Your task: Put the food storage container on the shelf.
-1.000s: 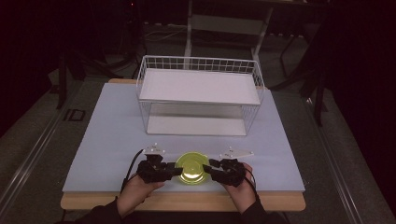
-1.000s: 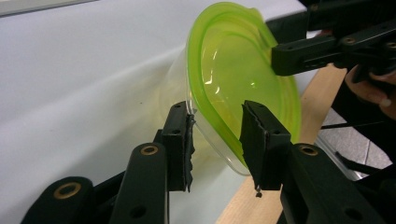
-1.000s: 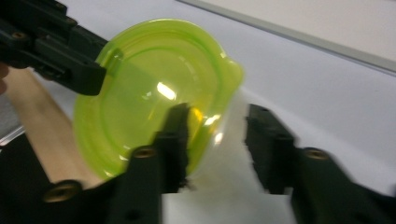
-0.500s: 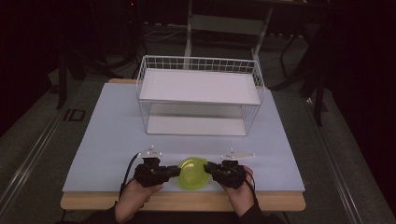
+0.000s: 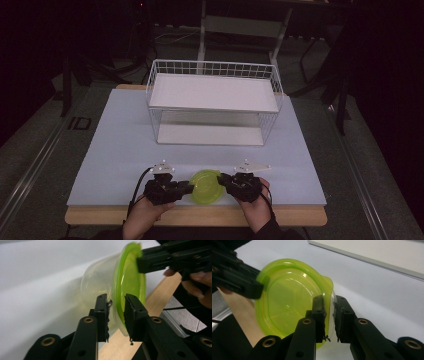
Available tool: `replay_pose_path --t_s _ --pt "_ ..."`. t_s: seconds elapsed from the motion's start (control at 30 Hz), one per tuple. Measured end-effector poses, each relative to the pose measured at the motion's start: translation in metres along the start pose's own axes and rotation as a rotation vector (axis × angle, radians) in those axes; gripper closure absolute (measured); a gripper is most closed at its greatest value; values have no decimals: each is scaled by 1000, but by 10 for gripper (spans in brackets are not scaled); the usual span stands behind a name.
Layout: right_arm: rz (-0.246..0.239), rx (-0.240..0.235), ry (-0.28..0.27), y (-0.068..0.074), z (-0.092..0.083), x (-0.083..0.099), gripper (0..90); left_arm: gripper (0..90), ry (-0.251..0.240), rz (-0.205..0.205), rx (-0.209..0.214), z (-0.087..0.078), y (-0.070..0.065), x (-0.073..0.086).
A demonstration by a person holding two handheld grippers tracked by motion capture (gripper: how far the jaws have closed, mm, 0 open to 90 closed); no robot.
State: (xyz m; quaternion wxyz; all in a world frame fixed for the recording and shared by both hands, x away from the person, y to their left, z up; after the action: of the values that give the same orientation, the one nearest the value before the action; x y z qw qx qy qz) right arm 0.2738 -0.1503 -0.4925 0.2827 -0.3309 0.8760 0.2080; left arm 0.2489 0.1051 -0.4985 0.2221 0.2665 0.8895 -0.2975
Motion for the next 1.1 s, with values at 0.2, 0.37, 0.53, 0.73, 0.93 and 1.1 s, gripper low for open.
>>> replay_pose_path --t_s 0.2,0.37,0.53,0.73,0.93,1.1 --pt "-25 8 -2 3 0 0 795 731 -23 -35 -12 1 -3 6" --pt "-10 6 -4 2 0 -1 795 682 -22 -27 -29 4 -4 9" --pt "-13 5 -2 2 0 -1 795 701 -44 -29 -42 5 -6 11" --pt "-19 -7 -9 5 0 -1 797 797 -58 -71 -43 -2 -4 7" --pt "-17 9 -12 5 -3 -4 798 808 -62 -82 -28 -5 -3 1" --pt "-11 11 -41 3 -11 -11 798 817 -71 -70 -20 -15 -5 -13"
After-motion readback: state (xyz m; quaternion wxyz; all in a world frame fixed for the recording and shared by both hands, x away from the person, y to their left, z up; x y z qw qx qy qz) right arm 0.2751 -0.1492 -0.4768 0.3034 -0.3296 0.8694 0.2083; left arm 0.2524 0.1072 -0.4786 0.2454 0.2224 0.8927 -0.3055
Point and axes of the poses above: each handheld gripper's, and its own axes: z roughly forward along the jaws, x roughly out of its underside, y roughly to its left, the point moved 1 cm from there along z, roughly forward along the jaws, and after that the axes turned 12 degrees about y, right-handed, at the moved point
